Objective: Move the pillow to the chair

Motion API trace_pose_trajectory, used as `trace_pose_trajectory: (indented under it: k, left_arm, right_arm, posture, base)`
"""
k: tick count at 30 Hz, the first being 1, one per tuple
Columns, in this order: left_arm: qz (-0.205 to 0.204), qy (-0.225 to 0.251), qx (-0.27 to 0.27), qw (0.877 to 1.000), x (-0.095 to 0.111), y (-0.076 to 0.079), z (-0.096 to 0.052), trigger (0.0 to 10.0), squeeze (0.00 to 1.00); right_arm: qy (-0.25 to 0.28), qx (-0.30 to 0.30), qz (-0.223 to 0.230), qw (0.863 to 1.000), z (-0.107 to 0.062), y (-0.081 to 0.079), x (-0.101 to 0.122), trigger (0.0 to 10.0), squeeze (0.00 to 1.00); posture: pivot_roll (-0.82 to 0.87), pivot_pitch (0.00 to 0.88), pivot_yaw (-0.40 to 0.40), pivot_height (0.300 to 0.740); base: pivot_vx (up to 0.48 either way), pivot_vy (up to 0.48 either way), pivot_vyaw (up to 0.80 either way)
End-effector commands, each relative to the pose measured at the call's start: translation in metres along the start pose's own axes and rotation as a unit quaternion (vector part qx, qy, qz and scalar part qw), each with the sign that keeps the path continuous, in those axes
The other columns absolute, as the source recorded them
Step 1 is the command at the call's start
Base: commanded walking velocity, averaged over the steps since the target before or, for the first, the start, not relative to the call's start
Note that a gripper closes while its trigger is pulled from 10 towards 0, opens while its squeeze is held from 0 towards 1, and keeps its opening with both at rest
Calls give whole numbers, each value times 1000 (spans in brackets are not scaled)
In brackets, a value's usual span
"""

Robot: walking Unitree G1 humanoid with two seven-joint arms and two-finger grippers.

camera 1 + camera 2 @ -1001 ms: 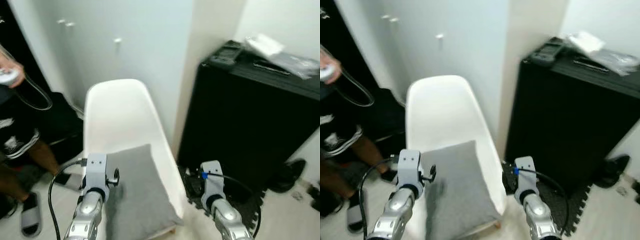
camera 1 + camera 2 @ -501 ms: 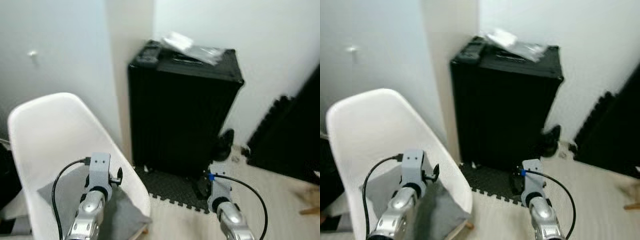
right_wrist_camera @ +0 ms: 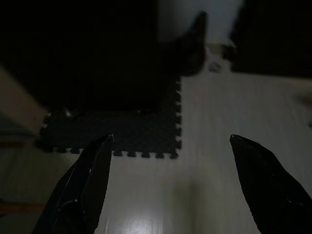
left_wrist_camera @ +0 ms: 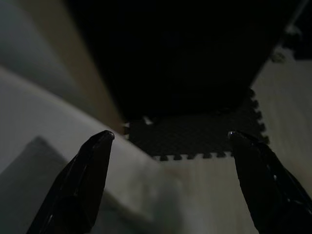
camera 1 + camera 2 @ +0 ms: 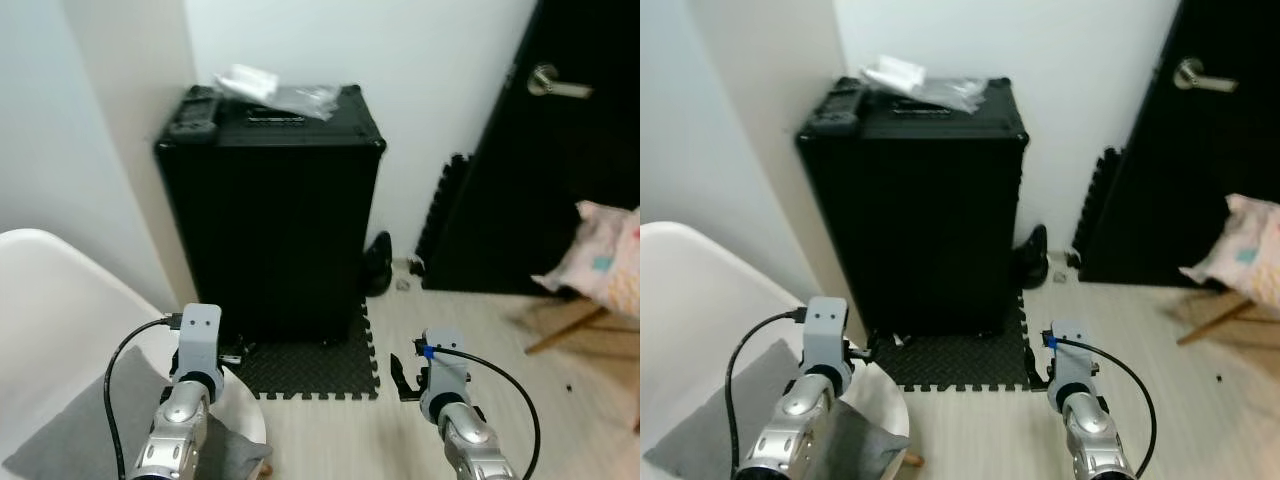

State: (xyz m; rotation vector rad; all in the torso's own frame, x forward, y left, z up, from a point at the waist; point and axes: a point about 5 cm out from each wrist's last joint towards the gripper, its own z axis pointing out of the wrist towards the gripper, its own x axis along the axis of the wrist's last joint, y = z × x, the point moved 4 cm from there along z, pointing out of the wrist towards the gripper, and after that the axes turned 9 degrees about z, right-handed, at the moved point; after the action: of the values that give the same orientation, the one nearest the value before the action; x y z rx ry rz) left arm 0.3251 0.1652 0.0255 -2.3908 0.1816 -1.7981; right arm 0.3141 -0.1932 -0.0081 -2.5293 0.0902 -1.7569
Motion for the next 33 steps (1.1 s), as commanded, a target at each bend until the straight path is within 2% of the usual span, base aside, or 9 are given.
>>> trace_pose_trajectory:
  k: [1, 10, 13, 19, 22, 25, 33]
  left_arm:
    - [-4, -11, -1, 1000, -2, 2, 1, 10000, 0]
    - [-27, -20, 3, 999, -1, 2, 4, 10000, 0]
    - [-1, -30, 3, 1000, -5, 1, 4, 10000, 0]
    - [-6, -40, 7, 999, -8, 0, 3, 10000, 0]
    - [4, -48, -5, 999, -9, 2, 4, 10000, 0]
    - [24, -31, -13, 999, -3, 5, 5, 10000, 0]
    - [18, -21, -19, 999, 1, 10, 5, 10000, 0]
  right_arm:
    - [5, -24, 6, 1000, -1, 13, 2, 10000, 0]
    - [19, -61, 2, 998, -1, 25, 7, 10000, 0]
    - [20, -59, -1, 998, -1, 23, 7, 10000, 0]
    - [18, -57, -2, 998, -1, 20, 6, 10000, 0]
    - [17, -57, -1, 998, 0, 19, 6, 10000, 0]
    - [18, -57, 1, 998, 1, 18, 7, 10000, 0]
    - [15, -56, 2, 998, 2, 15, 4, 10000, 0]
  posture:
    - [27, 86, 21, 740]
    - [25, 87, 20, 740]
    - [25, 87, 20, 740]
    - [27, 87, 20, 740]
    - [28, 86, 20, 740]
    - [29, 85, 20, 740]
    - [31, 82, 23, 740]
  base:
    - [0, 0, -800]
    - [0, 0, -800]
    - [0, 0, -800]
    - [0, 0, -800]
    - [0, 0, -800]
    - [0, 0, -800]
    - [0, 0, -800]
